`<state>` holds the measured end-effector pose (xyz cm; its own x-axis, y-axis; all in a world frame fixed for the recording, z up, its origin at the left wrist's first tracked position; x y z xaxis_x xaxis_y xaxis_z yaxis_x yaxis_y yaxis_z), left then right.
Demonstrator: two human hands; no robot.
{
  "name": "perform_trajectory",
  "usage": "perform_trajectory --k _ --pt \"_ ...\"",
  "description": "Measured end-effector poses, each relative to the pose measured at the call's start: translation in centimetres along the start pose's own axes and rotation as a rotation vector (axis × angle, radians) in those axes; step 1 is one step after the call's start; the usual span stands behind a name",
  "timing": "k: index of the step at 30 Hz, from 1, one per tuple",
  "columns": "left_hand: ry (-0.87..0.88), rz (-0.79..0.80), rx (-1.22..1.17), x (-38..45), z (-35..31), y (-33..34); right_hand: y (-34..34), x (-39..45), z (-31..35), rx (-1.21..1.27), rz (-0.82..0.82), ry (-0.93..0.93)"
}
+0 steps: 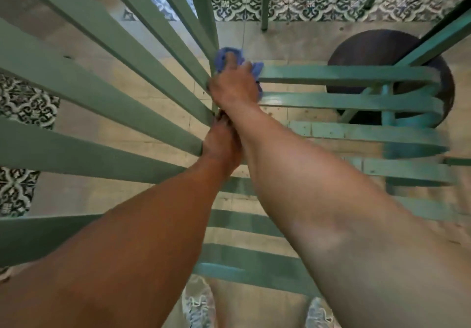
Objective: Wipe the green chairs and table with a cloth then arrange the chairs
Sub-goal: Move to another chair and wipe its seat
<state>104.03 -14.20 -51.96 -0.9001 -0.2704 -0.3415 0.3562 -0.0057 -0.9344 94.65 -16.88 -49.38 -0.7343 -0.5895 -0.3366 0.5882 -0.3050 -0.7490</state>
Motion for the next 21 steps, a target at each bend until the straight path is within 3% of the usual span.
perform_trajectory --k 4,8,11,14,18,21 --pt "-0.048 -0.050 -0.262 0.4 0.2 -0.9 -5.0 -2.3 -8.1 -0.245 -0.088 -0.009" --pt "-0.067 -0.021 -0.357 -0.3 0.1 -1.7 -13.8 -9.1 -20.9 -0.312 -0.391 0.343" --pt "-0.073 -0.036 -0.349 -0.6 0.0 -1.9 -16.9 -10.4 -24.1 -0.268 -0.453 0.598" --pt "-0.074 -0.036 -0.327 -0.5 0.0 -1.9 -12.9 -7.1 -18.4 -0.251 -0.355 0.494" --pt "-0.129 0.010 -0.263 -0.5 -0.1 -0.7 -2.0 -3.6 -3.8 -0.161 0.047 0.050" --pt "-0.146 0.024 -0.288 -0.8 -0.3 -0.4 -1.2 -3.7 -2.0 -0.147 0.118 -0.004"
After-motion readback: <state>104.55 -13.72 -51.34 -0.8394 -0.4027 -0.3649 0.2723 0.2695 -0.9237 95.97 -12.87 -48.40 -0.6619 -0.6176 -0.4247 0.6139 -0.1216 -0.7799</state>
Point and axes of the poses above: each hand's wrist, its own x-axis towards the middle knuckle, its own y-axis out of the palm, z = x × y, the point moved 2 cm from there along x, towards the middle knuckle, and after that the axes turned 7 degrees about z, right-handed, at the moved point
